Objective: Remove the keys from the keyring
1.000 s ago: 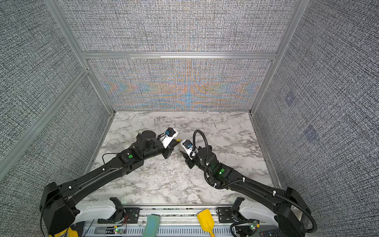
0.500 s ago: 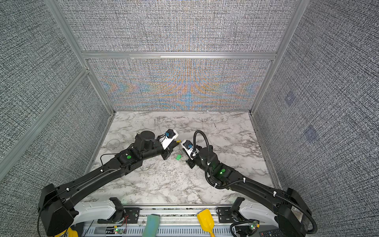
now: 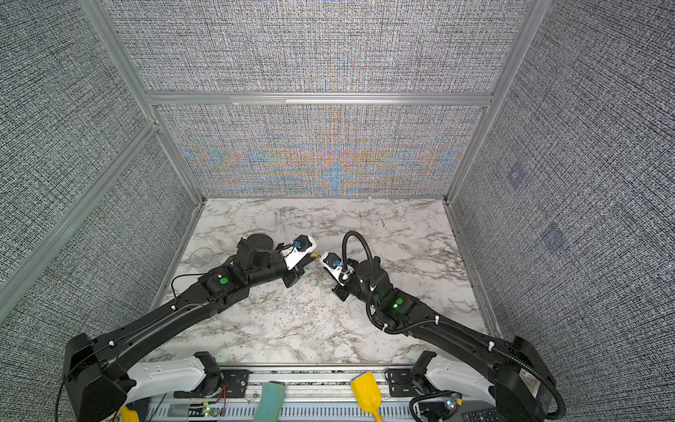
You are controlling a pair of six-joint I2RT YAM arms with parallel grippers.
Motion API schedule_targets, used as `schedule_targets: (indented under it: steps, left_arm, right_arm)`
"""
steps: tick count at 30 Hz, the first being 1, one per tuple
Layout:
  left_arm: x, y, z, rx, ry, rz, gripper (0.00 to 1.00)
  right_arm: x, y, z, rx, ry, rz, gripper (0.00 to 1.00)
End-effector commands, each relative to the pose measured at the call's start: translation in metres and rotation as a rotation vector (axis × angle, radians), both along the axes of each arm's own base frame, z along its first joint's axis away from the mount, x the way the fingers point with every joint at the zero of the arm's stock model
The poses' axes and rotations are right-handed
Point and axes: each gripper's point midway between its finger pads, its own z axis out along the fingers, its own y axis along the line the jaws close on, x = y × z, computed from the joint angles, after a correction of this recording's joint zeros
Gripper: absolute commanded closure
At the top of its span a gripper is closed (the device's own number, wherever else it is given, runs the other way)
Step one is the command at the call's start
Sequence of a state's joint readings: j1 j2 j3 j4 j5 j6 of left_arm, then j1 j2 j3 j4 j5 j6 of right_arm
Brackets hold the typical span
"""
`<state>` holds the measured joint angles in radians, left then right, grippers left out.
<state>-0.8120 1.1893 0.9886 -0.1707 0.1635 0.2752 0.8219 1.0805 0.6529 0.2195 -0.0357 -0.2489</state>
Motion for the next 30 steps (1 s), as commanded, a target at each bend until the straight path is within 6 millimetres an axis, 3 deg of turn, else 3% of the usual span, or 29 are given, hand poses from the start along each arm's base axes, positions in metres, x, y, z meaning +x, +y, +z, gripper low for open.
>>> schedule_targets:
  steps: [1, 6, 14, 23, 30]
  left_arm:
    - [0.004, 0.0, 0.01, 0.005, -0.05, 0.001, 1.0]
    - [0.006, 0.0, 0.009, 0.005, -0.042, 0.012, 1.0]
    - [0.013, -0.003, 0.005, 0.007, -0.006, 0.043, 1.0]
    - [0.017, -0.005, 0.005, 0.0, 0.014, 0.062, 1.0]
    - [0.016, -0.006, 0.005, -0.009, 0.021, 0.062, 1.0]
  right_arm:
    - [-0.006, 0.003, -0.003, -0.026, 0.016, 0.066, 1.0]
    - [-0.005, 0.007, 0.0, -0.009, 0.038, 0.071, 0.98]
    - [0.004, 0.003, 0.022, 0.1, 0.044, -0.007, 0.75]
    - [0.005, 0.007, 0.048, 0.195, 0.014, -0.049, 0.74]
    - [0.009, 0.015, 0.048, 0.192, -0.002, -0.07, 0.76]
